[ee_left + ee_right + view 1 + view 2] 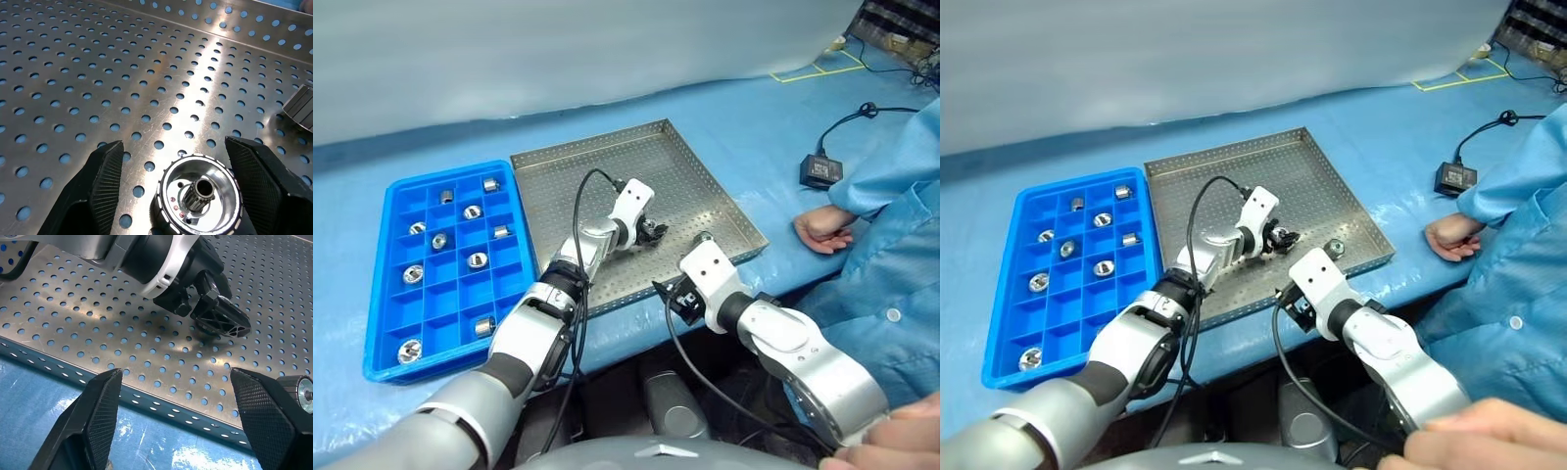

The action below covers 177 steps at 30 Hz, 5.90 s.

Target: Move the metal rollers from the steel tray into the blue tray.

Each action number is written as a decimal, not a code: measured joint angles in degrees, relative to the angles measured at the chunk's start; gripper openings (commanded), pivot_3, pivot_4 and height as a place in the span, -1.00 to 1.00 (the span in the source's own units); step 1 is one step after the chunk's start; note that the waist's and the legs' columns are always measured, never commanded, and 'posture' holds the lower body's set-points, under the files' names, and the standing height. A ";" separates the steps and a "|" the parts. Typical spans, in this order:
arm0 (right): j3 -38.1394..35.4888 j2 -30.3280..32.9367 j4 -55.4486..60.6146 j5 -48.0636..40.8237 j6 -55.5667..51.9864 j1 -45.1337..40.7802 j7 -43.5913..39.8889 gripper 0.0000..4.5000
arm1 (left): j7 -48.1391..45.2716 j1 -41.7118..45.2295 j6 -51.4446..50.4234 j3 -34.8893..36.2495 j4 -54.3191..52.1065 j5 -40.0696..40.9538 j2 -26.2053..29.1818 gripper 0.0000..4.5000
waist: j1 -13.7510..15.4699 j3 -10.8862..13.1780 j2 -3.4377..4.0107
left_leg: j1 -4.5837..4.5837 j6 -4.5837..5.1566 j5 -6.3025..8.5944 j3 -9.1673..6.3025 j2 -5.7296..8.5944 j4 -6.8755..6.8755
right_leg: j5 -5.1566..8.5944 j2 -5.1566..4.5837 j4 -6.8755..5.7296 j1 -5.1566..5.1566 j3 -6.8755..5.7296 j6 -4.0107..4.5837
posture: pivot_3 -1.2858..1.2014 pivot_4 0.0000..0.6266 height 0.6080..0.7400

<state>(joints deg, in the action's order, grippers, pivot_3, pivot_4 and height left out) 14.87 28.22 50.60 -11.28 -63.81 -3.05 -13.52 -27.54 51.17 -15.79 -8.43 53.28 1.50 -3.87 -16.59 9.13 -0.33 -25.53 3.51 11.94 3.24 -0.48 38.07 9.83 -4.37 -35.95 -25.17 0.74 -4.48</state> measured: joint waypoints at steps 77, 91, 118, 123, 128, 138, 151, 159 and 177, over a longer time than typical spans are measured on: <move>-0.20 -7.40 -19.32 -4.78 9.84 -10.62 -7.80 0.65 | 10.81 -39.84 -42.53 13.16 -77.93 11.98 24.88 0.60 | 14.77 0.01 -0.01 | -0.05 -0.10 -0.16 0.07 -0.05 -0.04 | -0.20 -0.04 -0.05 -0.24 -0.19 0.50 | -0.04 -0.52 1.00; -0.53 -7.40 -17.98 -4.64 9.52 -9.20 -6.14 0.65 | 8.18 -37.69 -38.83 7.43 -74.26 10.73 26.76 0.60 | 14.51 0.00 0.01 | -0.05 -0.08 -0.14 0.06 -0.04 -0.03 | -0.20 -0.11 -0.03 -0.25 -0.21 0.51 | -0.05 -0.52 1.00; -1.15 -6.15 -17.93 -4.60 9.42 -8.90 -6.06 0.65 | 1.48 -37.99 -34.52 12.78 -78.79 16.88 28.50 0.60 | 13.94 0.00 0.01 | -0.11 -0.01 -0.10 0.10 -0.04 -0.03 | -0.20 -0.14 0.02 -0.27 -0.22 0.50 | -0.07 -0.52 1.00; -1.74 -3.45 -15.67 -3.88 8.19 -8.88 -5.94 0.65 | -0.47 -36.09 -31.05 10.02 -78.78 17.74 27.51 0.60 | 14.01 0.00 0.01 | -0.11 -0.01 -0.10 0.10 -0.02 -0.01 | -0.20 -0.15 0.03 -0.24 -0.22 0.49 | -0.08 -0.52 1.00; -2.57 1.74 -11.97 -3.05 6.37 -7.12 -6.55 0.65 | -4.48 -29.32 -26.25 1.60 -70.32 17.41 22.11 0.60 | 14.18 0.00 0.01 | -0.12 0.00 -0.11 0.12 0.02 0.04 | -0.09 -0.15 0.02 -0.22 -0.21 0.32 | -0.11 -0.52 1.00; -8.82 8.61 -2.86 -2.15 -2.13 -2.05 -5.15 0.65 | -12.61 -15.91 -13.44 -8.24 -46.34 14.04 12.64 0.60 | 11.28 0.00 0.02 | -0.14 0.06 -0.09 0.14 0.00 0.02 | -0.08 -0.11 0.01 -0.25 -0.16 0.31 | -0.21 -0.52 1.00; -14.34 10.59 6.40 0.13 -12.00 2.28 -0.88 0.65 | -17.80 -5.19 2.56 -11.97 -15.41 6.66 1.72 0.60 | 4.37 0.00 0.03 | -0.15 0.06 -0.08 0.08 -0.01 -0.06 | -0.05 -0.12 0.05 -0.25 -0.16 0.27 | -0.33 -0.52 1.00; -14.85 6.37 6.74 1.68 -13.55 2.31 2.47 0.65 | -14.99 -1.13 7.97 -9.50 -4.30 3.95 -2.37 0.60 | -2.17 0.03 -0.03 | -0.08 0.06 -0.09 0.02 0.01 -0.12 | -0.02 -0.11 0.05 -0.14 -0.13 0.17 | -0.35 -0.52 1.00; -13.05 3.55 6.81 2.22 -13.68 2.28 3.87 0.65 | -7.95 2.15 11.47 -3.87 7.34 -0.39 -3.12 0.60 | -8.72 0.19 -0.31 | 0.57 -0.03 -0.02 -0.20 0.13 -0.34 | 0.10 -0.18 0.20 0.64 -0.14 -0.07 | -0.36 -0.52 1.00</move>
<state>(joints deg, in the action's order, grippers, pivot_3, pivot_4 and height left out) 1.82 31.77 57.40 -9.05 -77.49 -0.77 -9.64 -35.50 53.32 -4.33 -12.30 60.62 1.11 -6.98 -25.31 9.32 -0.64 -24.96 3.48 11.92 3.04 -0.35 37.73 9.93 -4.55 -35.75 -24.53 0.60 -4.56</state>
